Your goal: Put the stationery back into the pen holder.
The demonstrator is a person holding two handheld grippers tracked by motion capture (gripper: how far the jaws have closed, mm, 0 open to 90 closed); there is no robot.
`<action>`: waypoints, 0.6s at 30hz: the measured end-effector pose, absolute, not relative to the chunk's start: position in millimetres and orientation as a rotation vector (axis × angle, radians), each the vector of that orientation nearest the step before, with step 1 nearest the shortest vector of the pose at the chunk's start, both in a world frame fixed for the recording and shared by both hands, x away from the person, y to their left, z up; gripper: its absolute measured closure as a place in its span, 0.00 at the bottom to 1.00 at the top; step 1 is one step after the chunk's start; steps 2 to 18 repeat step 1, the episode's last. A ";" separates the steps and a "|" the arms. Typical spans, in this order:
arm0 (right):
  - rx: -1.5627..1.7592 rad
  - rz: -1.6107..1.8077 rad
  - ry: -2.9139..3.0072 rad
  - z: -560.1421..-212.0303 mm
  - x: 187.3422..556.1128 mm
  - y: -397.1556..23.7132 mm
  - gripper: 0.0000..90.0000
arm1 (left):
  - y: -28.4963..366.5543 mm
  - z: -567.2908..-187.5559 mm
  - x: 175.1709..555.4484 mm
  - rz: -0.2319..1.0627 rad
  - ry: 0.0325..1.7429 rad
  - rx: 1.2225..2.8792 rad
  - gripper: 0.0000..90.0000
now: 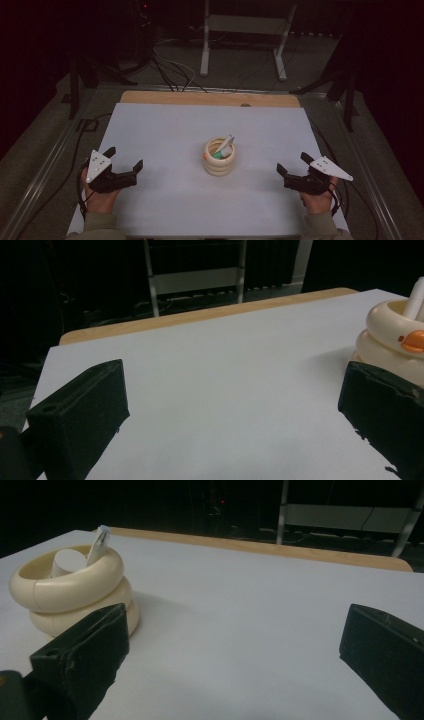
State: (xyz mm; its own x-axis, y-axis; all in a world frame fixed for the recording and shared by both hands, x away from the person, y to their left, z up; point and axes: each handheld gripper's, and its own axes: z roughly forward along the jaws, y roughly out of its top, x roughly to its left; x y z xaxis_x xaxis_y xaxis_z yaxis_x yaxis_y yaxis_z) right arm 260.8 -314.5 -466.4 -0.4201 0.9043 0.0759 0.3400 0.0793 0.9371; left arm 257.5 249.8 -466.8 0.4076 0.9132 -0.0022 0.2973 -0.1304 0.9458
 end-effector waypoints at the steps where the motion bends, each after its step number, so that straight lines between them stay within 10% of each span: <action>1: 1.228 1.340 1.818 -466.7 261.1 -314.4 0.00 | 249.8 -467.3 257.9 0.769 1.079 1.662 0.00; 18: 1.228 1.340 1.818 -466.7 261.1 -314.4 0.00 | 249.8 -467.3 257.9 0.769 1.079 1.662 0.00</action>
